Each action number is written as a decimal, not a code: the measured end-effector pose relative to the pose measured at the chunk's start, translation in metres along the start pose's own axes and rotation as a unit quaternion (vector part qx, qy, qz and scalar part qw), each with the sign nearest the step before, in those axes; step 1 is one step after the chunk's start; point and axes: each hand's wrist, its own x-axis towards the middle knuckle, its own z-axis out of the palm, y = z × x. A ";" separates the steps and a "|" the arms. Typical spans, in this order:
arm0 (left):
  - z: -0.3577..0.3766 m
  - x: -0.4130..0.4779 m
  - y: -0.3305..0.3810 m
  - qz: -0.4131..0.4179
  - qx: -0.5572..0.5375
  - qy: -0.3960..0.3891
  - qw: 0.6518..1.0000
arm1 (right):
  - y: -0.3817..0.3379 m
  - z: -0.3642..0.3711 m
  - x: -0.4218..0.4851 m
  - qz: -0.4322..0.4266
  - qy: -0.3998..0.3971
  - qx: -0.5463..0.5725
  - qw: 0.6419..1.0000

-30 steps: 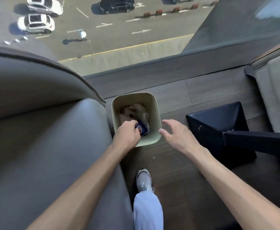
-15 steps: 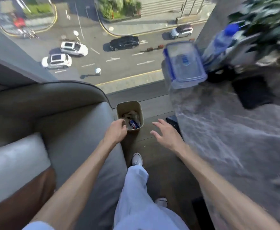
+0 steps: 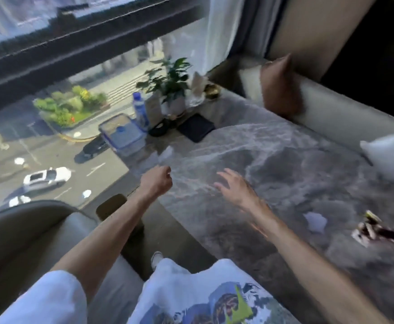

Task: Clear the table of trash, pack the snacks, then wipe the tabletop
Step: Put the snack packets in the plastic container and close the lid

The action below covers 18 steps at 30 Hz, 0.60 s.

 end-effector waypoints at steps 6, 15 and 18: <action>0.018 0.032 0.095 0.116 0.063 -0.006 0.991 | 0.079 -0.043 -0.039 0.105 0.069 0.042 0.991; 0.043 0.095 0.131 0.212 0.093 0.039 0.972 | 0.126 -0.051 -0.021 0.207 0.083 0.048 0.974; 0.032 0.129 0.101 0.184 0.099 0.024 0.978 | 0.106 -0.044 0.024 0.205 0.061 0.036 0.976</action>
